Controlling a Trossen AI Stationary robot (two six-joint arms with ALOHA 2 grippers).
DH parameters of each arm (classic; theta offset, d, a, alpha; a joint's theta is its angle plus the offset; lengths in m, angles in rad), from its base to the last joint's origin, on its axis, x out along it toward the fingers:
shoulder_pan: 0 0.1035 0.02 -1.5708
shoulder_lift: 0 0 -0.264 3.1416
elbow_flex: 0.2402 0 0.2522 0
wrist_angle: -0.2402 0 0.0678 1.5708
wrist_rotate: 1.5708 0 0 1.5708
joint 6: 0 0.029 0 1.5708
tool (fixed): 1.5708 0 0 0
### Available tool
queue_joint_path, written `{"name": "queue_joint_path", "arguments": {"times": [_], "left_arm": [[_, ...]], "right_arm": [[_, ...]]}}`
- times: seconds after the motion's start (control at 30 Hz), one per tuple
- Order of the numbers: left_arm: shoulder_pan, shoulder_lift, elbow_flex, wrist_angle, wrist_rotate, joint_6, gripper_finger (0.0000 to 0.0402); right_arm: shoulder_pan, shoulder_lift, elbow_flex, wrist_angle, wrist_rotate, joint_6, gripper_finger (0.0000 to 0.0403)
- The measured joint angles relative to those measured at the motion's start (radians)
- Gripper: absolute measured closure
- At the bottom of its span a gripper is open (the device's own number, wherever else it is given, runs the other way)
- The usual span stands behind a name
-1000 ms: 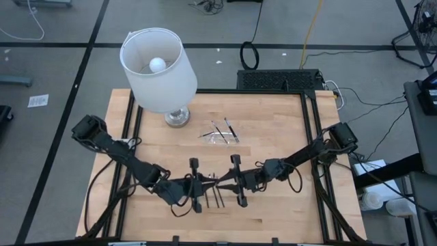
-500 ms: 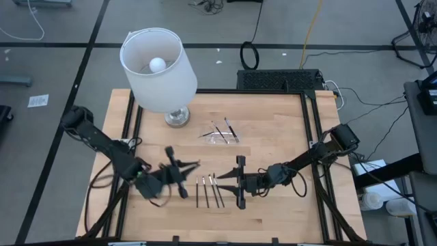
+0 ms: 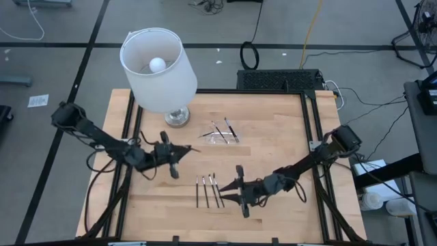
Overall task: Put items in baskets/containers
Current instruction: Put the black eyeshadow brush into the transparent organizer
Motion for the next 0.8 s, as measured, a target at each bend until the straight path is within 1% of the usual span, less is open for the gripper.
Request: {"name": "queue_joint_path", "arguments": {"times": [0.07, 0.13, 0.3, 0.4, 0.47, 0.53, 0.6, 0.8], "left_arm": [[0.035, 0.012, -0.033, 0.081, 0.004, -0.011, 0.0387], [0.070, 0.026, -0.058, 0.127, 0.005, -0.012, 0.0387], [0.148, 0.094, -0.070, 0.219, 0.006, -0.019, 0.0387], [0.196, 0.162, -0.069, 0.321, 0.013, -0.020, 0.0387], [0.230, 0.213, -0.069, 0.377, 0.019, -0.036, 0.0387], [0.264, 0.266, -0.069, 0.423, 0.021, -0.068, 0.0387], [0.298, 0.317, -0.069, 0.456, 0.021, -0.102, 0.0387], [0.374, 0.444, -0.061, 0.530, 0.066, -0.156, 0.0387]], "right_arm": [[0.009, -0.010, 0.000, -0.072, 0.000, 0.040, 0.0325], [0.016, -0.026, 0.000, -0.165, 0.000, 0.100, 0.0333], [0.031, -0.044, -0.001, -0.399, 0.001, 0.257, 0.0362], [0.041, -0.044, -0.001, -0.468, -0.001, 0.272, 0.0390], [0.043, -0.044, -0.001, -0.497, -0.004, 0.254, 0.0399], [0.042, -0.044, -0.004, -0.503, -0.003, 0.248, 0.0398], [0.039, -0.044, -0.017, -0.474, -0.001, 0.247, 0.0400], [0.018, -0.044, -0.113, -0.302, -0.002, 0.257, 0.0400]]}}
